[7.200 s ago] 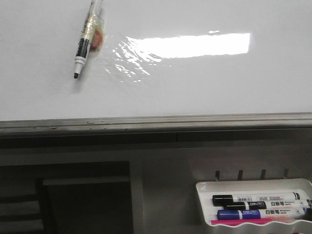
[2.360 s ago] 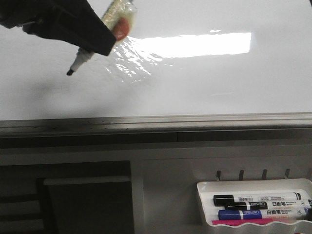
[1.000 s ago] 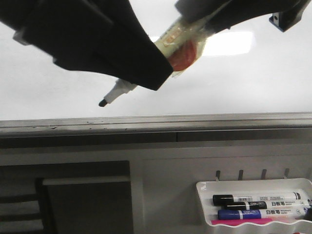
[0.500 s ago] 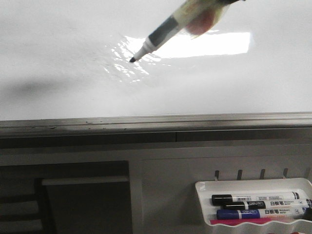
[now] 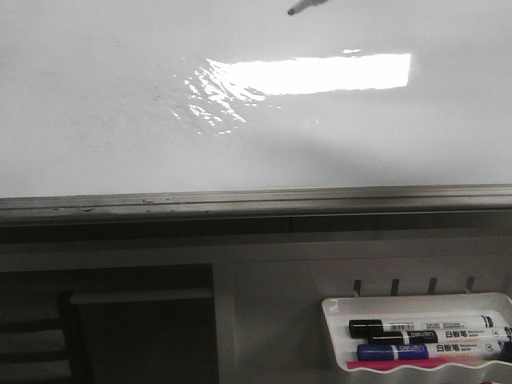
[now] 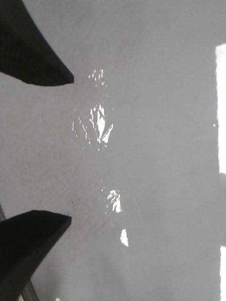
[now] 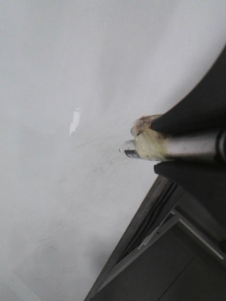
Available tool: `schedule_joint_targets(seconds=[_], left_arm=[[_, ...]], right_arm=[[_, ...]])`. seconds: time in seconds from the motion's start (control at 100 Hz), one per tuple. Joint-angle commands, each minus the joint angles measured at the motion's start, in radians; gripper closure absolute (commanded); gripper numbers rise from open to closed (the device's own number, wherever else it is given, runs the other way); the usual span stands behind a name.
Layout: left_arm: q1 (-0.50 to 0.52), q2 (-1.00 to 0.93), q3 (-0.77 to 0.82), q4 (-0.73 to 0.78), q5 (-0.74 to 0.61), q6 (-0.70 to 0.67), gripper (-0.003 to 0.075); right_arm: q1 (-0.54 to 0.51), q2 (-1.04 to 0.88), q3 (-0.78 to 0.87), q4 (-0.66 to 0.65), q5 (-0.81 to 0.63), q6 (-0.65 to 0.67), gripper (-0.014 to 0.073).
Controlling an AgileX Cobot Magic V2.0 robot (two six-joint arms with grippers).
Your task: Write number 7 on whiteboard
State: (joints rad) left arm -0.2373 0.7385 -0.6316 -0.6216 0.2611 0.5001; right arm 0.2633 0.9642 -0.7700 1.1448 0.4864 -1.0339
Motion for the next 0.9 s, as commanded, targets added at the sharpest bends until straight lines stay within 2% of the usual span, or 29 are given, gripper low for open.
schedule_joint_targets(seconds=[0.0,0.23,0.45,0.6,0.7,0.89], left_arm=[[0.006,-0.019,-0.006,-0.028,-0.080,-0.012,0.0227],[0.006,-0.019,0.002,-0.028,-0.102,-0.012,0.0227],[0.006,-0.019,0.002,-0.028,-0.114,-0.012,0.0227],[0.006,-0.019,0.002,-0.028,-0.116,-0.010,0.0227],[0.006,-0.019,0.002,-0.028,-0.116,-0.010,0.0227],[0.006,-0.019,0.002,-0.028,-0.116,-0.010,0.0227]], right_arm=[[0.000,0.037,-0.033,0.176,-0.059,-0.147,0.0647],[0.000,0.169,-0.072,0.513,-0.052,-0.460,0.0647],[0.014,0.287,-0.103,0.704,0.013,-0.612,0.0647],[0.020,0.330,-0.113,0.704,-0.005,-0.627,0.0646],[0.020,0.330,-0.113,0.704,-0.099,-0.627,0.0647],[0.018,0.295,-0.090,0.690,-0.185,-0.625,0.0647]])
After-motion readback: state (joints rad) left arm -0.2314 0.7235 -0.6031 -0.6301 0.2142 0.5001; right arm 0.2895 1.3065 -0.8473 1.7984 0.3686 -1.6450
